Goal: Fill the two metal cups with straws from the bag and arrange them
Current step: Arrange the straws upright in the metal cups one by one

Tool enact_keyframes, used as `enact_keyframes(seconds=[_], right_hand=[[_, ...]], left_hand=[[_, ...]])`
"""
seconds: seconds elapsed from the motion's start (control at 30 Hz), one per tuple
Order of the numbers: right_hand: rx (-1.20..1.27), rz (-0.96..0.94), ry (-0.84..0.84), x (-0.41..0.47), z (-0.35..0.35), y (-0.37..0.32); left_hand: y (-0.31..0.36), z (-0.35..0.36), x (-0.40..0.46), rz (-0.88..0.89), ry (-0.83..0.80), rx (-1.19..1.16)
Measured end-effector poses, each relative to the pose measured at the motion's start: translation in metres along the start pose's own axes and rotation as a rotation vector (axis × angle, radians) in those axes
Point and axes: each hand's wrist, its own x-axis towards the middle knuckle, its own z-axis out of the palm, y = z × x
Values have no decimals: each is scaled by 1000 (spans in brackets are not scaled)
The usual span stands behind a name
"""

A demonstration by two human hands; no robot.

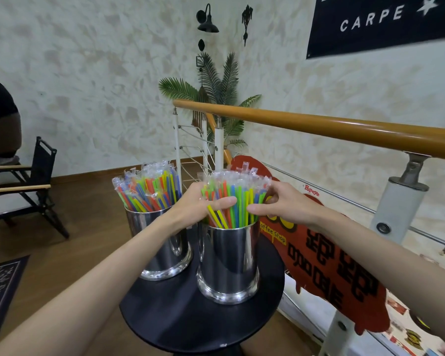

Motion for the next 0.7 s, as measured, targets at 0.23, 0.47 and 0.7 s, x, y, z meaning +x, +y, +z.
enact_keyframes(seconds=[0.23,0.47,0.7], right_hand=[[-53,18,4,-6,-11,4],[-26,1,19,-12,-17,-9],[-82,-71,60,-14,-16,-15]], left_hand=[[8,-14,-8,39,85,152],[24,-21,-13,7,148,352],[38,-29,-18,-17,69,514]])
